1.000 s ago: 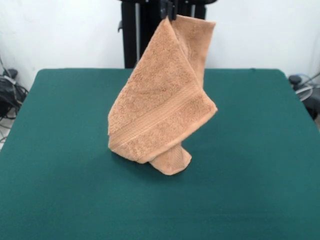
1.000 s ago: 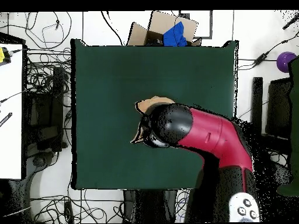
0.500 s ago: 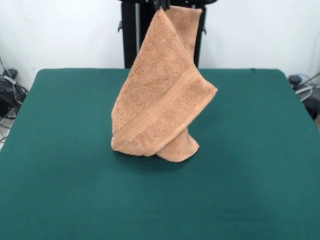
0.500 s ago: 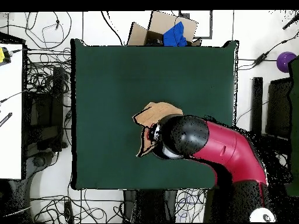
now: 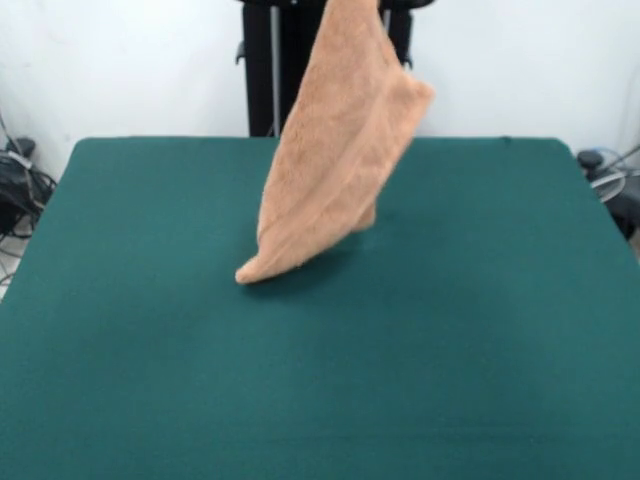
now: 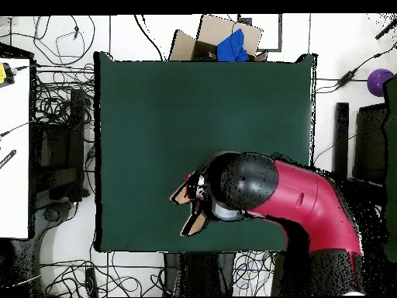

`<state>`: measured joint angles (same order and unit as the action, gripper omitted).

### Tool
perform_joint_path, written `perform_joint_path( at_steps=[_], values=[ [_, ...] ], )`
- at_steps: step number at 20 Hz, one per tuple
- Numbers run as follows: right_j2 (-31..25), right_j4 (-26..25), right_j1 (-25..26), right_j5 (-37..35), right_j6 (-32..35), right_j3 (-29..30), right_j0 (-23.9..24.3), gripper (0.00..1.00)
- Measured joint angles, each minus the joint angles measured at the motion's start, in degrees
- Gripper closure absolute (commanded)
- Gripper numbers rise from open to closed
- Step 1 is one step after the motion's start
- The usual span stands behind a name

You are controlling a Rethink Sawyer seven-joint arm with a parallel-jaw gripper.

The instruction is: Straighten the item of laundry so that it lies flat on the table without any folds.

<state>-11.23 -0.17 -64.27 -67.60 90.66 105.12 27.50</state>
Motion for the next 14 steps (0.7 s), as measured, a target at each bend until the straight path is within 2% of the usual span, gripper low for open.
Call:
perform_joint_path(
  at_steps=[6,14],
  values=[
    [-1.5,-0.2,-2.6,-9.6,-1.2,-0.1,2.8,1.0],
    [-2.8,-2.2,-3.1,-11.4,-3.4,-0.1,3.7,1.0]
  ],
)
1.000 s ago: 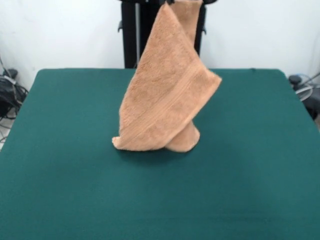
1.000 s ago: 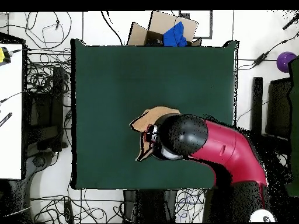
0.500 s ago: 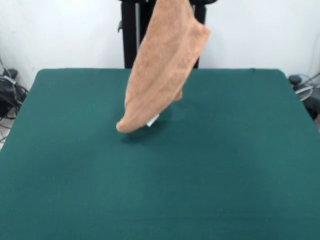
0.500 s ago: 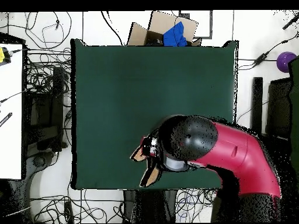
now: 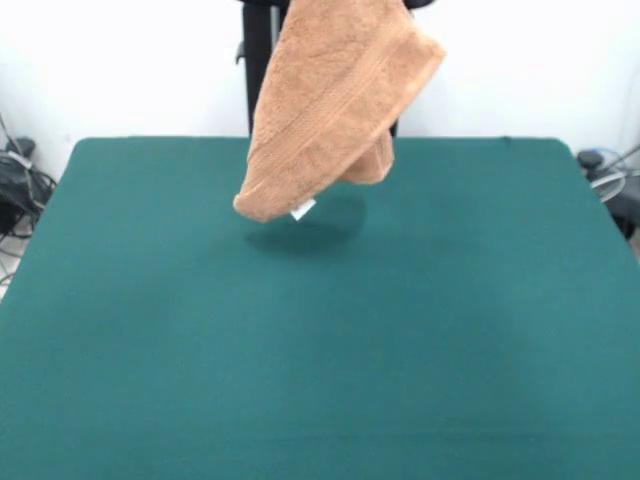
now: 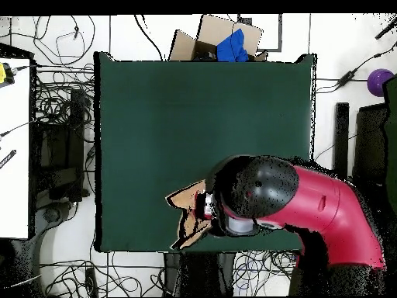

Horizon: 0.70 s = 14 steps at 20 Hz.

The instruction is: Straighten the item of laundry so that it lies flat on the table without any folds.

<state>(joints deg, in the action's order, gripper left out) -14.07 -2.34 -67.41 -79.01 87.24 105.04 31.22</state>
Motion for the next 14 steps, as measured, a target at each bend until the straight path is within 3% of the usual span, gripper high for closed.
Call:
perform_joint_path(
  at_steps=[14],
  values=[
    [-3.1,-4.1,0.0,-2.2,0.0,-2.1,2.4,1.0]
  ],
)
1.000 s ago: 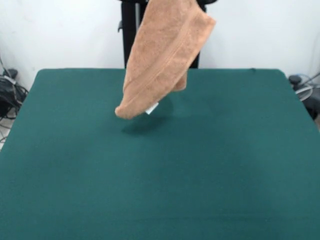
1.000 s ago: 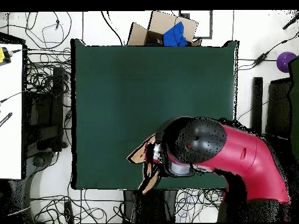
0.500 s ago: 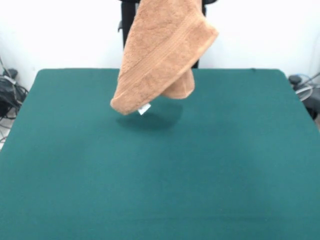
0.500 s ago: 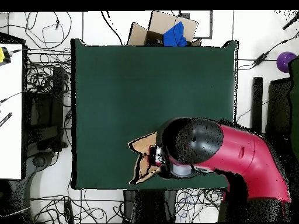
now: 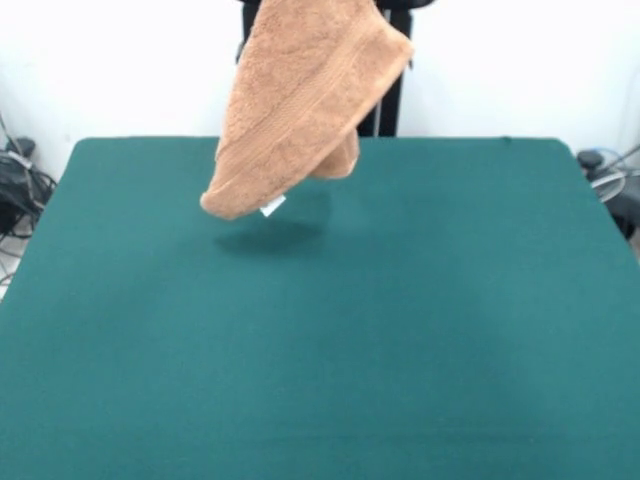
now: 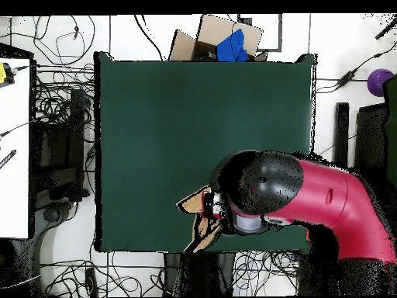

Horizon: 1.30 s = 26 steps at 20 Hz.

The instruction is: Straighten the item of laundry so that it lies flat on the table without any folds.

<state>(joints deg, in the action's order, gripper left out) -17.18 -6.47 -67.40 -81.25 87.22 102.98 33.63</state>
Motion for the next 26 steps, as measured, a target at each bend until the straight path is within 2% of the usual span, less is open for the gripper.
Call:
perform_joint_path(
  at_steps=[6,12,13,18,26],
  values=[
    [-0.2,-1.2,1.5,3.6,0.0,-0.4,0.5,1.0],
    [-0.2,-4.5,5.7,18.2,0.0,0.1,0.5,1.0],
    [-0.2,-5.3,7.0,22.8,0.0,0.5,0.4,1.0],
    [0.1,-7.4,10.6,30.4,0.0,0.8,-0.7,1.0],
    [0.5,-9.6,14.4,27.8,0.0,0.0,-4.9,1.0]
  ],
)
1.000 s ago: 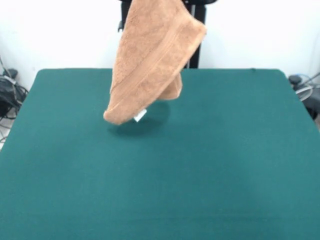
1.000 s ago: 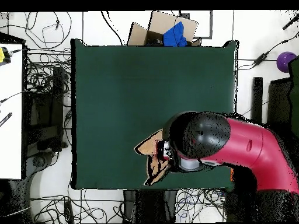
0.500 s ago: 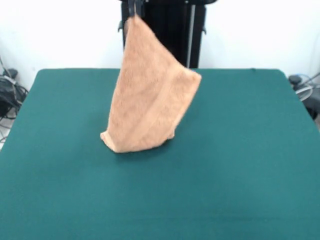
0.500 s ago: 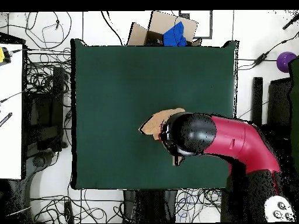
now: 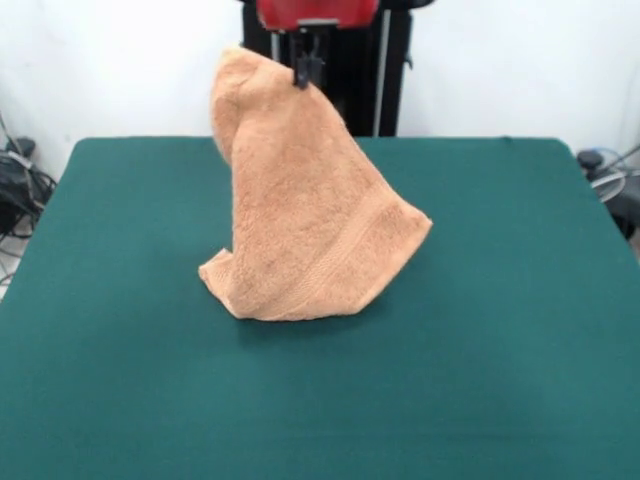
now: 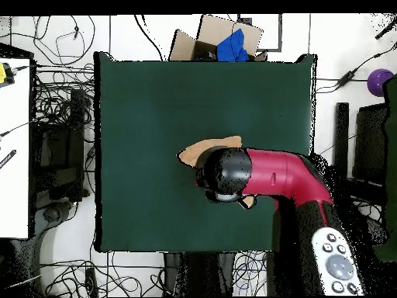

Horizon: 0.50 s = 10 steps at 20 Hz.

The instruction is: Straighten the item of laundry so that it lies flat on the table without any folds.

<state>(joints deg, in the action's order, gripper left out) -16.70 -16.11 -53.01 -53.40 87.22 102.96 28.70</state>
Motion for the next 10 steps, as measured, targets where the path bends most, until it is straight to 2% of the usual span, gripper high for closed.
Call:
perform_joint_path(
  at_steps=[10],
  values=[
    [0.0,0.0,-0.8,-7.3,0.0,-1.3,-4.9,1.0]
  ],
)
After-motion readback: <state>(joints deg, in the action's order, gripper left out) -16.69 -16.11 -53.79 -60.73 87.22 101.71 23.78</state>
